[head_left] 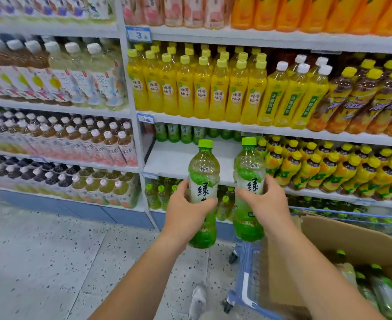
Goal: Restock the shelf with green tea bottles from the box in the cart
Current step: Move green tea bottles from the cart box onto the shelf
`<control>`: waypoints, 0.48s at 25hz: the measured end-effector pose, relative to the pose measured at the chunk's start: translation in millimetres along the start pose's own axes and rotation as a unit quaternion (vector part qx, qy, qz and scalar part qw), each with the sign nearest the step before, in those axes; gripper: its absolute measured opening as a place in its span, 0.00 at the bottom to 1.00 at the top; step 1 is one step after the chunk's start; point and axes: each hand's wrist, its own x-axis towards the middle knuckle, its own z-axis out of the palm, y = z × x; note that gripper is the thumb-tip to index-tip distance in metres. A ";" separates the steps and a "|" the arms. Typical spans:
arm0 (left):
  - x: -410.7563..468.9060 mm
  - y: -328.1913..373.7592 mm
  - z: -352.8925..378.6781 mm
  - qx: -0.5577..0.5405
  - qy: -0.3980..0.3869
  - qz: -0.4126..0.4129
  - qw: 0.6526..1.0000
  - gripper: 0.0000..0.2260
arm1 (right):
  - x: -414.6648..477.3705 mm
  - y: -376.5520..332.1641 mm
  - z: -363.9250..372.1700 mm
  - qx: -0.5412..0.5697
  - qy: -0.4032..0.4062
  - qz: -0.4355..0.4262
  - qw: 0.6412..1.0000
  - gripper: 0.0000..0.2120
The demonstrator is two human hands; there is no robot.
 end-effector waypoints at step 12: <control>199.1 -35.9 -43.1 0.051 -0.020 0.009 0.998 0.19 | 158.2 44.1 105.5 0.028 0.015 0.024 0.999 0.18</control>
